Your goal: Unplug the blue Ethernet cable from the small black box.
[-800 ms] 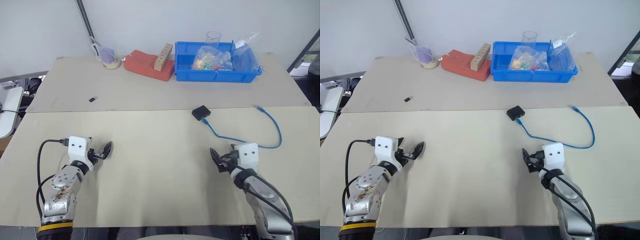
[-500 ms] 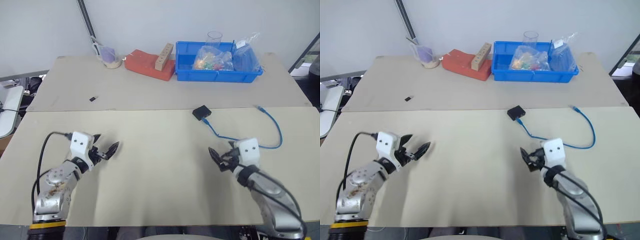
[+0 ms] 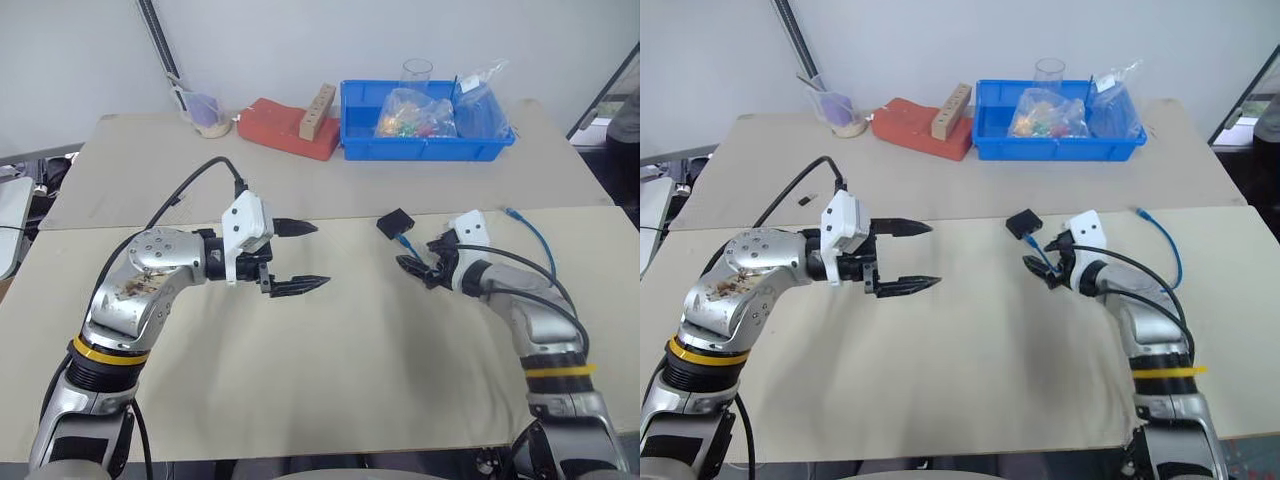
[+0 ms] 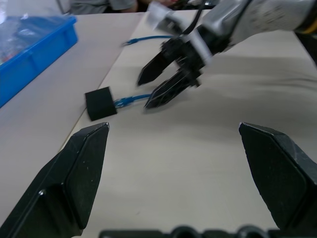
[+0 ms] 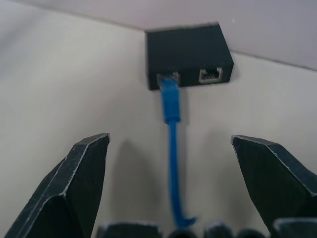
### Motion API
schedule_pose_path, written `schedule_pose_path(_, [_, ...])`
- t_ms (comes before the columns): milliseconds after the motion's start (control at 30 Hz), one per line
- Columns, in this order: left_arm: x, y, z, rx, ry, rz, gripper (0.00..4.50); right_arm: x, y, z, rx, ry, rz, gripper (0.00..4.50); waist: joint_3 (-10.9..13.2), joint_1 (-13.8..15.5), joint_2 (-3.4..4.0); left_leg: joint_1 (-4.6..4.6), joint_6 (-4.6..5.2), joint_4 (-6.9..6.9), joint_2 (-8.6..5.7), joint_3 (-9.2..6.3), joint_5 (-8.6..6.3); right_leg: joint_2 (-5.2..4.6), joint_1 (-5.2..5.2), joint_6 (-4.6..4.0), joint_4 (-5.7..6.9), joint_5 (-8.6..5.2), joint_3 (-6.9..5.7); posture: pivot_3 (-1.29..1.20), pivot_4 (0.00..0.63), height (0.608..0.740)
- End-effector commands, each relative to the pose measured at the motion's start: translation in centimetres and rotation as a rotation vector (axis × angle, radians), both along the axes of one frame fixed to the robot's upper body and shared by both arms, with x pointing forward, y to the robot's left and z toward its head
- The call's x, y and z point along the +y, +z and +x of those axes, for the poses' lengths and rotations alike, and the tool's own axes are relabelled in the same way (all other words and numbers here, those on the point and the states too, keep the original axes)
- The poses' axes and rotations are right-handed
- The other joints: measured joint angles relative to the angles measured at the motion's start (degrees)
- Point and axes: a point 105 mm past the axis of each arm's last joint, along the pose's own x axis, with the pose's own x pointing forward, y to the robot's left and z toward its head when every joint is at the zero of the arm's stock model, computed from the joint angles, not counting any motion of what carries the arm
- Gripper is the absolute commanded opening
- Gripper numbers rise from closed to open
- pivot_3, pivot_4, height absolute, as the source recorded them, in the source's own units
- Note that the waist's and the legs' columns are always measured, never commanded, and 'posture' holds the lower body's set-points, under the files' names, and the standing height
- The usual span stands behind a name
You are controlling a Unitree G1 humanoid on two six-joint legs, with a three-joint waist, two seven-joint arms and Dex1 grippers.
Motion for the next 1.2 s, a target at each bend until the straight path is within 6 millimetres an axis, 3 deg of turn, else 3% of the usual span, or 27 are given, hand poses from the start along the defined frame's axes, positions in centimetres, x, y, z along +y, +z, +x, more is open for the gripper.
schedule_pose_path(33, [-0.1,0.9,-0.9,-0.015,-0.043,0.002,4.45,0.1,0.5,1.0,-0.040,0.021,-0.024,4.38,0.0,0.0,0.00,0.00,0.00,0.02,0.01,0.00,0.00,0.02,0.00,0.00,0.00,0.00,0.01,0.00,0.150,0.740])
schedule_pose_path(100, [0.1,0.9,-1.0,-0.016,-0.037,0.004,4.45,0.4,0.5,1.4,-0.045,0.039,-0.021,4.38,0.0,0.0,0.00,0.00,0.00,0.06,0.03,0.00,0.00,0.03,0.01,0.00,0.03,0.00,0.02,0.00,0.150,0.740])
schedule_pose_path(200, [0.4,1.0,-1.0,-0.023,-0.023,0.006,4.50,1.1,0.7,1.9,-0.062,0.069,-0.015,3.57,0.0,-0.1,0.00,0.03,0.00,0.11,0.06,-0.01,0.00,0.06,0.03,-0.01,0.04,0.00,0.06,0.00,0.150,0.740])
schedule_pose_path(533, [1.1,0.7,-0.7,-0.019,0.008,0.014,4.50,2.5,1.0,2.0,-0.095,0.151,-0.019,0.12,0.0,0.1,0.00,0.01,0.02,0.10,0.15,-0.03,-0.01,0.16,0.00,-0.01,0.09,0.01,0.07,0.00,0.150,0.740])
schedule_pose_path(600, [1.4,0.8,-0.4,0.012,0.036,-0.019,4.50,2.5,2.2,1.7,-0.170,0.203,-0.075,0.04,0.0,0.1,0.02,0.00,0.02,0.11,0.14,-0.04,-0.01,0.16,0.00,-0.01,0.09,0.01,0.07,0.00,0.150,0.740])
schedule_pose_path(800, [2.4,1.7,1.6,0.303,0.142,-0.281,4.50,4.5,6.9,-1.6,-0.630,0.608,-0.557,0.04,0.1,0.5,0.15,-0.14,0.02,0.24,0.04,-0.08,-0.01,0.07,-0.05,-0.01,0.07,0.00,0.04,0.00,0.150,0.740])
schedule_pose_path(1000, [2.3,1.2,3.2,0.504,0.139,-0.379,4.50,7.4,9.9,-4.8,-1.027,0.848,-0.725,0.04,0.1,0.0,0.11,-0.06,0.02,0.23,0.13,-0.11,-0.01,0.17,-0.04,-0.01,0.14,0.00,0.02,0.00,0.150,0.740])
schedule_pose_path(1200, [0.5,0.8,4.6,0.491,0.109,-0.374,4.50,10.0,11.3,-6.2,-1.196,0.925,-0.731,0.04,0.1,0.3,0.11,-0.08,-0.05,0.27,0.09,-0.11,0.03,0.13,-0.05,-0.01,0.23,0.01,0.02,0.00,0.150,0.740])
